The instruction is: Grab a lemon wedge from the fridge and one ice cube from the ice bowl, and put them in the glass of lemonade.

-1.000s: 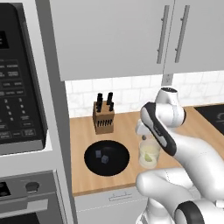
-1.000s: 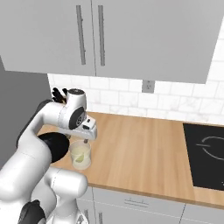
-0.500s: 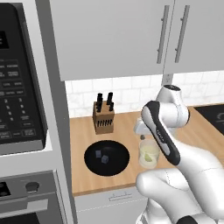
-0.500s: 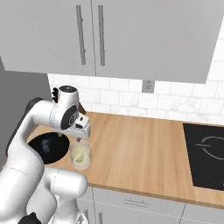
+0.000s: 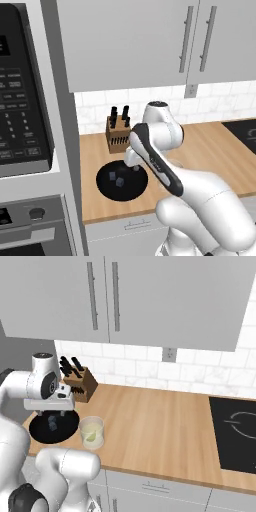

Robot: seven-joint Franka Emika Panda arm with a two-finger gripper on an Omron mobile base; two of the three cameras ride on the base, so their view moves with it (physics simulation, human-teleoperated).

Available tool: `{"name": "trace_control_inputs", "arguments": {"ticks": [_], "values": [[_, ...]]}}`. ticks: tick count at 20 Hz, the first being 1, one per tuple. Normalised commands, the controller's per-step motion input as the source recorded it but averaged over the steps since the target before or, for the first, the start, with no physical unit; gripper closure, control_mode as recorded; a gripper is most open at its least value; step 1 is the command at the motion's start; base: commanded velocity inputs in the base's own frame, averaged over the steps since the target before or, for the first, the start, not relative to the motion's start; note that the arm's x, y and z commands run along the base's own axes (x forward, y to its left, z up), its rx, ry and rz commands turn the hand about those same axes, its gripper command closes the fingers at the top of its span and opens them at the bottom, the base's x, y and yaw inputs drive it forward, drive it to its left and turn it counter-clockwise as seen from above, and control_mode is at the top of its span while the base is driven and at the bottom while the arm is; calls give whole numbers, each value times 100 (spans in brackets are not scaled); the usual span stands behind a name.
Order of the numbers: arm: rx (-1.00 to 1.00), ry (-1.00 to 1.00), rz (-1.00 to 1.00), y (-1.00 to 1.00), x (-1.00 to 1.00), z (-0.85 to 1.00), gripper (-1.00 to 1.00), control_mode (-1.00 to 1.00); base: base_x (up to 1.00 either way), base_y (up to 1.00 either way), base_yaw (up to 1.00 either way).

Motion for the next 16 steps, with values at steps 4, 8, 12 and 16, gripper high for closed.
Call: {"name": "trace_control_inputs", "arguments": {"ticks": [4,8,12,16], "values": [[-6,3,29,79,20,-15,-100,-100,0,0,0],[-2,0,2,27,23,-29,-100,-100,0,0,0],[0,0,0,0,14,-45,-100,-100,0,0,0],[0,4,0,0,38,-71,-100,-100,0,0,0]]}}
